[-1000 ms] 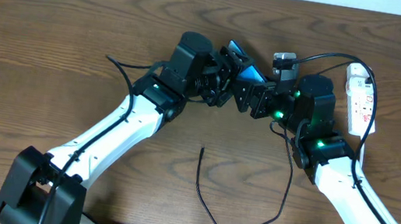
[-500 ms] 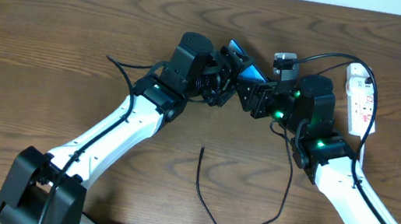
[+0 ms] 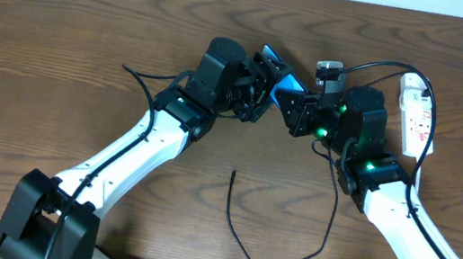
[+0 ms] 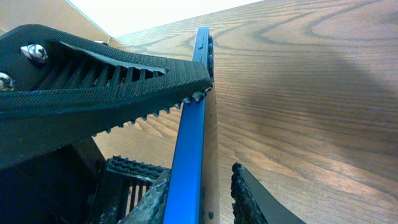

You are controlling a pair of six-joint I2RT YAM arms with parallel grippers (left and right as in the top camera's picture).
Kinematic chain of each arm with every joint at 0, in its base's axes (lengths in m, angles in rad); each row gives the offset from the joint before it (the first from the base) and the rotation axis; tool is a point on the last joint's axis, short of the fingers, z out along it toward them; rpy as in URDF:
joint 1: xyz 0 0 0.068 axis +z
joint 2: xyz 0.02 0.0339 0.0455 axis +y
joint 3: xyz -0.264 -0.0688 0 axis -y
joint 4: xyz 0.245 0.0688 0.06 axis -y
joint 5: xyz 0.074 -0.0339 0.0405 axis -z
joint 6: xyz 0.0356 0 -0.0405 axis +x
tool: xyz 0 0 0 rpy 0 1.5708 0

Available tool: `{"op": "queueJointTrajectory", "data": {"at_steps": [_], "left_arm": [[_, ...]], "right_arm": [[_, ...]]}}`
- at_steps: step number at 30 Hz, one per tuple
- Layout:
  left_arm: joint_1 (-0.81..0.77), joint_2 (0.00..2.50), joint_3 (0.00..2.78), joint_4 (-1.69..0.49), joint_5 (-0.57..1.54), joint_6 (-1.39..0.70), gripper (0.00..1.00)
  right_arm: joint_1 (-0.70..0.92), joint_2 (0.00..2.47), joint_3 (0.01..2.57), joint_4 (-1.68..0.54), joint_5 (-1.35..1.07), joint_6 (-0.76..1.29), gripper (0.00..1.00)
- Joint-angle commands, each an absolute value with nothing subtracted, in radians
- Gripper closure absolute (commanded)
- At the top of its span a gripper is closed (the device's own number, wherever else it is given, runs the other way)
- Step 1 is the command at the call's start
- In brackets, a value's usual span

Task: Plug charger to phone and switch on socket
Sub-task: 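Open the left gripper and pull the phone away with the right gripper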

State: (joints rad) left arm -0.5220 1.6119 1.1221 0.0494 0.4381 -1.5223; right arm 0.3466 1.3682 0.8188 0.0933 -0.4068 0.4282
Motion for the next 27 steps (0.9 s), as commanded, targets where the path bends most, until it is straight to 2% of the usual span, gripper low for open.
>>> {"op": "queueJointTrajectory", "data": {"at_steps": [1, 10, 15, 16, 19, 20, 21, 22, 27], "left_arm": [[-0.523, 1.584, 1.132, 0.061, 0.432, -1.524, 0.92], [-0.523, 1.584, 1.132, 0.061, 0.432, -1.524, 0.93], [-0.523, 1.584, 1.132, 0.053, 0.432, -1.524, 0.92], [-0.523, 1.584, 1.132, 0.053, 0.432, -1.524, 0.88], [-0.523, 1.584, 1.132, 0.053, 0.432, -1.523, 0.50], [-0.523, 1.584, 1.132, 0.053, 0.432, -1.523, 0.32], [-0.523, 1.584, 1.132, 0.053, 0.432, -1.522, 0.20], [-0.523, 1.584, 1.132, 0.053, 0.432, -1.520, 0.12], [-0.523, 1.584, 1.132, 0.054, 0.445, -1.509, 0.11]], "right_arm": [[0.355, 1.375, 0.838, 0.091, -0.401, 0.422, 0.74], [0.355, 1.375, 0.838, 0.089, -0.402, 0.422, 0.97], [0.355, 1.375, 0.838, 0.090, -0.402, 0.422, 0.99], [0.355, 1.375, 0.838, 0.090, -0.402, 0.422, 0.99], [0.355, 1.375, 0.838, 0.090, -0.402, 0.422, 0.99], [0.355, 1.375, 0.838, 0.090, -0.402, 0.422, 0.99], [0.355, 1.375, 0.838, 0.090, -0.402, 0.422, 0.99], [0.355, 1.375, 0.838, 0.089, -0.401, 0.422, 0.99], [0.350, 1.375, 0.838, 0.094, -0.402, 0.435, 0.99]]}}
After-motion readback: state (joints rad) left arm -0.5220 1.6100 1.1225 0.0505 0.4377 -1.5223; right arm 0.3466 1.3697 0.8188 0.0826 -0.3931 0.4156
